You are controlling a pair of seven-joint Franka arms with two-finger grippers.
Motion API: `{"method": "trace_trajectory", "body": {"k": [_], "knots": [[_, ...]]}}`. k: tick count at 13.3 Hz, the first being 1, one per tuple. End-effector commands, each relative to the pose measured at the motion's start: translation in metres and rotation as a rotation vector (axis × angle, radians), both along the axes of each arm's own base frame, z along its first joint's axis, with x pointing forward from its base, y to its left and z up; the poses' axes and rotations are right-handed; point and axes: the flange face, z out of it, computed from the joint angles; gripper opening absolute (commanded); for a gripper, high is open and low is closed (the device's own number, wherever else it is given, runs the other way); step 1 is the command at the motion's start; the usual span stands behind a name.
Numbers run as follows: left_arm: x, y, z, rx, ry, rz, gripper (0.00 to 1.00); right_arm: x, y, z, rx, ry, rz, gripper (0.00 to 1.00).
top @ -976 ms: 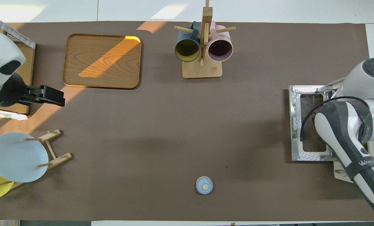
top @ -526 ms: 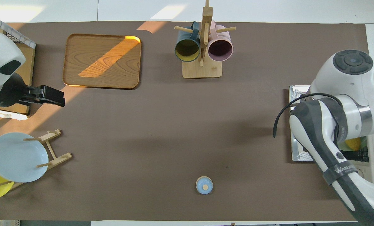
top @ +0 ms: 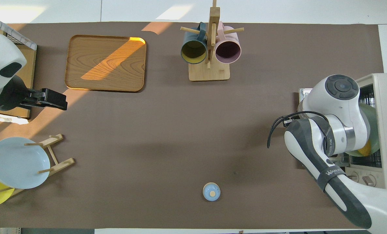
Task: Put corn in oven
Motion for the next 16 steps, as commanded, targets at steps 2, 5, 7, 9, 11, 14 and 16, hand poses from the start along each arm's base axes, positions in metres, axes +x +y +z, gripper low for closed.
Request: {"method": "trace_trajectory", "body": {"k": [2,5,7,9,11,14,16], "knots": [[-0.005,0.003,0.006,0.019,-0.008,-0.005,1.00,-0.004,-0.004,0.003,0.016,-0.016,-0.027,0.00],[-0.005,0.003,0.006,0.019,-0.008,-0.005,1.00,-0.005,-0.023,-0.002,0.023,-0.038,-0.052,0.00],[-0.005,0.003,0.006,0.019,-0.008,-0.005,1.00,-0.007,-0.025,-0.004,0.024,-0.042,-0.054,0.00],[-0.005,0.003,0.006,0.019,-0.008,-0.005,1.00,-0.008,-0.025,-0.008,0.026,-0.051,-0.054,0.00],[-0.005,0.003,0.006,0.019,-0.008,-0.005,1.00,-0.008,-0.025,-0.007,0.026,-0.054,-0.054,0.00],[-0.005,0.003,0.006,0.019,-0.008,-0.005,1.00,-0.009,-0.033,-0.009,0.028,-0.062,-0.065,0.00],[-0.005,0.003,0.006,0.019,-0.008,-0.005,1.00,-0.007,-0.033,-0.006,0.011,-0.052,-0.047,0.00]]}}
